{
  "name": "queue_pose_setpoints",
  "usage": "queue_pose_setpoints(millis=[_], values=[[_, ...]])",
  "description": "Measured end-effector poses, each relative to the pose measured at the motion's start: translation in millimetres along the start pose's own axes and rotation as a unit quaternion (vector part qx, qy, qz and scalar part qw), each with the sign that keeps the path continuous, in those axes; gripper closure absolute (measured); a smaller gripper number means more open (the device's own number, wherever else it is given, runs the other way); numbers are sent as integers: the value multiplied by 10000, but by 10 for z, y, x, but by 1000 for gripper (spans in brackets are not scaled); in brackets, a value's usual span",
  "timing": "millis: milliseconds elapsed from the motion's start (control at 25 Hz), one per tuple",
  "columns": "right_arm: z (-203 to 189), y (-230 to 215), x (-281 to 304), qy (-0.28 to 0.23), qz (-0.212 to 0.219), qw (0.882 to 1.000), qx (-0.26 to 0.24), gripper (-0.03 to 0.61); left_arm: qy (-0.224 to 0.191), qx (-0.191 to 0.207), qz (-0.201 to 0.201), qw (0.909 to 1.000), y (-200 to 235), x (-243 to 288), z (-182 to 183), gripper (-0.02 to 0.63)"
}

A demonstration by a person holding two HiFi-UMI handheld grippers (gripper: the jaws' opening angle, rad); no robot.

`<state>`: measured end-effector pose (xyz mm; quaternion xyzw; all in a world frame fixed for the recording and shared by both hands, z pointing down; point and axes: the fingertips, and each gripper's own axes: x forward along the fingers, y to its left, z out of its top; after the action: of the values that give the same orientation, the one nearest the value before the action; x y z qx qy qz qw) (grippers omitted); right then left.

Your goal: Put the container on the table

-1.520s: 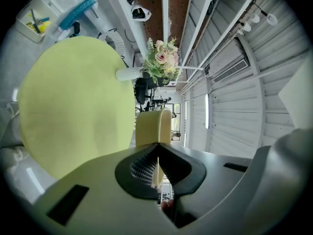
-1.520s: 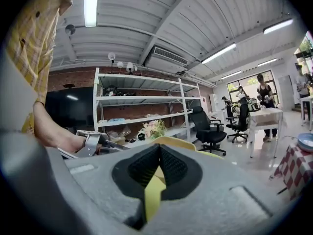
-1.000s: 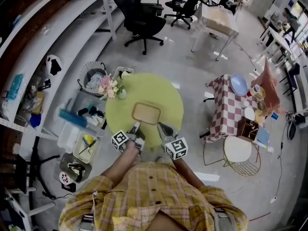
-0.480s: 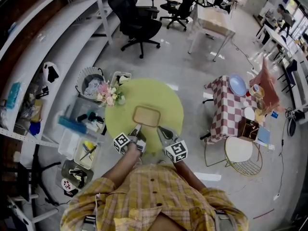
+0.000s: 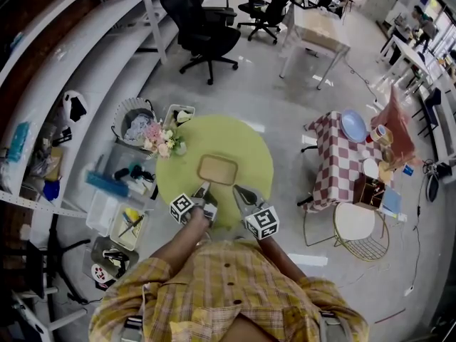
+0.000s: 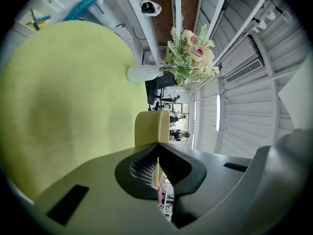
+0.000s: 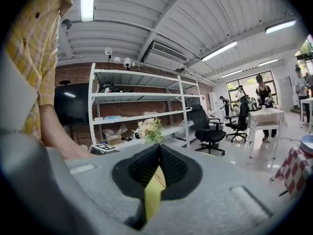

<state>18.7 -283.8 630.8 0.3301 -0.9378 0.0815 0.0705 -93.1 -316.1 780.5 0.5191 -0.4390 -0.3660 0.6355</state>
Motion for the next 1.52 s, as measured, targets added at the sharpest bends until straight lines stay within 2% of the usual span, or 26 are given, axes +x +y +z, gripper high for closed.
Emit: queue_pose_setpoints(millis=[560, 1200, 1520], values=[[12, -75, 71, 31, -16, 10000, -64, 581, -26, 23, 170, 9998, 211, 250, 155, 599], [-17, -154, 87, 105, -120, 9999, -59, 581, -120, -55, 584, 9982, 486, 341, 256, 598], [-36, -162, 95, 113, -130, 9998, -35, 581, -73, -101, 546, 9984, 501, 463, 237, 598]])
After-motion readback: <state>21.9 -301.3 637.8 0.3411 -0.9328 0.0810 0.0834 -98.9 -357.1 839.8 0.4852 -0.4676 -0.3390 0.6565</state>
